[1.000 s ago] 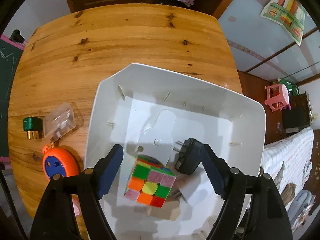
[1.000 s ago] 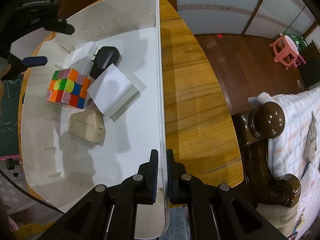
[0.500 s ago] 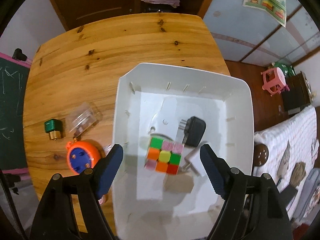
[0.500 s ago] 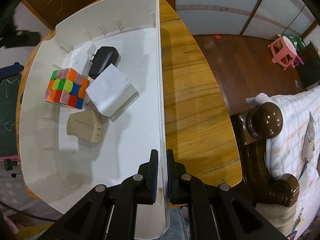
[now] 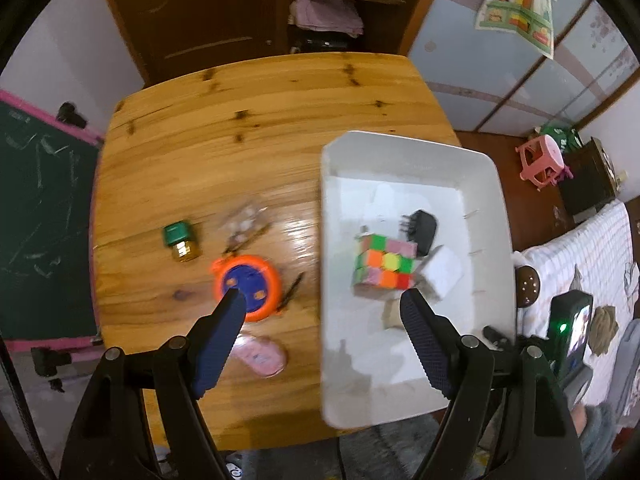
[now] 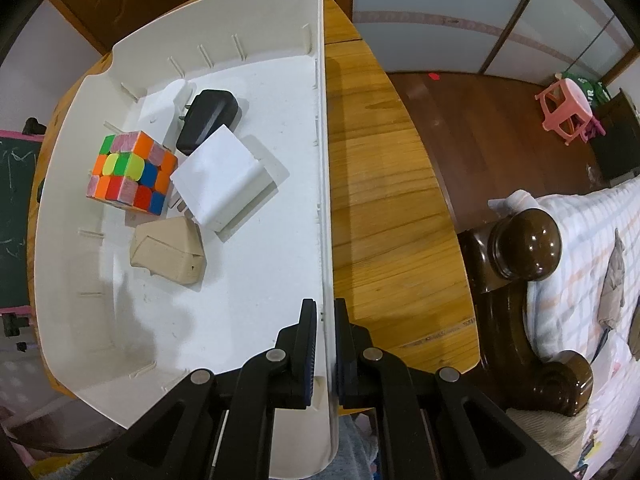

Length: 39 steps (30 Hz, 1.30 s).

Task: Organize rigid objects
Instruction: 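Move the left tool back over the table to the pink correction tape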

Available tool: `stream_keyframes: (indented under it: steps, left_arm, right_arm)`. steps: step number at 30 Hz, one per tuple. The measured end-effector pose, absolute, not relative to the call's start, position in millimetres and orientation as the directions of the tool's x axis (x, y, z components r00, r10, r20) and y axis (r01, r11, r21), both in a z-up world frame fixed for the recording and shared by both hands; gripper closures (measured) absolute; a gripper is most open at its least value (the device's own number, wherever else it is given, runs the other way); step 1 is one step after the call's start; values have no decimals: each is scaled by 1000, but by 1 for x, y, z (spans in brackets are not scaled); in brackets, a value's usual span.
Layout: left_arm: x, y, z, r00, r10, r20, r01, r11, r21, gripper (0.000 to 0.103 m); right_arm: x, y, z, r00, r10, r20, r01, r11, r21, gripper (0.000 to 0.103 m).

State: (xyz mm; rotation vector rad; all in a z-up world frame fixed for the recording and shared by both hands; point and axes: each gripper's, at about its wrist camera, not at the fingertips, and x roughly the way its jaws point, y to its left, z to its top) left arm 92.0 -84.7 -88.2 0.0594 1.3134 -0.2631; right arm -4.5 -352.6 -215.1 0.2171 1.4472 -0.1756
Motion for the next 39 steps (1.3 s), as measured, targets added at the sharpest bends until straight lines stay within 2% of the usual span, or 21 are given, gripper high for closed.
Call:
stream_keyframes:
  steps: [3, 8, 18, 25, 39]
  left_arm:
    - [85, -58, -94, 241, -141, -960, 187, 978, -96, 16]
    - [74, -20, -128, 185, -129, -974, 77, 990, -116, 16]
    - [74, 18, -218, 49, -248, -967, -256, 933, -253, 16]
    - [80, 7, -254, -6, -209, -978, -366, 911, -193, 16]
    - [69, -22, -282, -91, -103, -991, -399, 915, -58, 16]
  right_arm:
    - [-4, -351, -215, 113, 8, -994, 246, 969, 36, 95]
    - [-3, -349, -215, 101, -5, -995, 236, 971, 20, 95]
    - [-2, -345, -213, 79, -40, -996, 226, 974, -22, 95]
    - [-2, -344, -213, 78, -47, -996, 225, 974, -29, 95]
    - [-3, -347, -212, 79, -32, -996, 234, 972, -13, 95]
